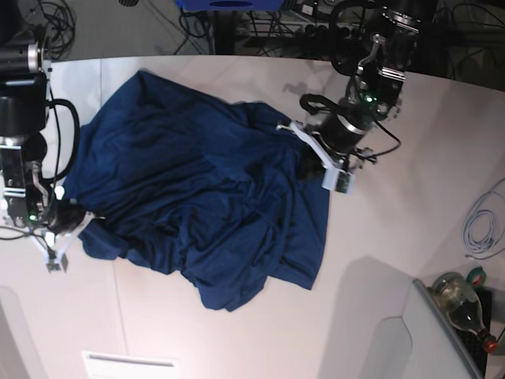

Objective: Layout the t-shirt on the table in an organized manner, then fold the t-shirt properly
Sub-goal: 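Regrasp the shirt center with the right gripper and pull it outward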

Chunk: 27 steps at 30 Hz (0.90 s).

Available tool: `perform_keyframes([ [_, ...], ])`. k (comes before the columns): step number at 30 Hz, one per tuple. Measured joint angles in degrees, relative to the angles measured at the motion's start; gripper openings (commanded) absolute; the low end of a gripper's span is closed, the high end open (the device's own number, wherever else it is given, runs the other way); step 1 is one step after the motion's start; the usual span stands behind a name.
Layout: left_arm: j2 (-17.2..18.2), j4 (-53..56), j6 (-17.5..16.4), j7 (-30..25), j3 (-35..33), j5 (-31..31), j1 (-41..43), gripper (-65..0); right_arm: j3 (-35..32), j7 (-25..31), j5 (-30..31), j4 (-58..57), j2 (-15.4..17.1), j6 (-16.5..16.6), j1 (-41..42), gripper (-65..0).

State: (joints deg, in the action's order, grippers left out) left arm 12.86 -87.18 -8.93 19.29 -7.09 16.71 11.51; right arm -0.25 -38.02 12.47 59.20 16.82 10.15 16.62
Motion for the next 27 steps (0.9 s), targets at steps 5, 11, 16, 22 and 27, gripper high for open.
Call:
perform_keyframes([
  [5, 0.7, -4.9, 0.6, 5.7, 19.3, -0.6, 3.8, -65.0, -0.4, -4.7, 0.2, 24.0, -7.7, 2.4, -14.1, -59.6],
  [11, 3.0, 0.5, 0.1, 5.7, 34.1, -0.5, 6.6, -65.0, -8.1, -4.6, 0.8, 26.9, -15.0, 2.9, -18.7, -27.5],
  [16, 3.6, 4.9, -6.9, 5.8, 41.3, -0.3, 6.9, -65.0, -15.1, 0.0, 0.4, 16.4, -15.7, 2.8, -14.6, -26.1],
  [22, 3.3, 5.2, -11.8, 5.6, 45.7, -0.4, 6.9, -65.0, -18.7, 1.6, 0.3, 11.6, -15.9, 2.7, -12.7, -26.0],
  [27, 3.3, 8.0, -12.2, 5.8, 45.7, -0.4, 6.9, -65.0, -20.6, 1.8, 0.6, 11.7, -17.9, 2.7, -12.8, -28.7],
])
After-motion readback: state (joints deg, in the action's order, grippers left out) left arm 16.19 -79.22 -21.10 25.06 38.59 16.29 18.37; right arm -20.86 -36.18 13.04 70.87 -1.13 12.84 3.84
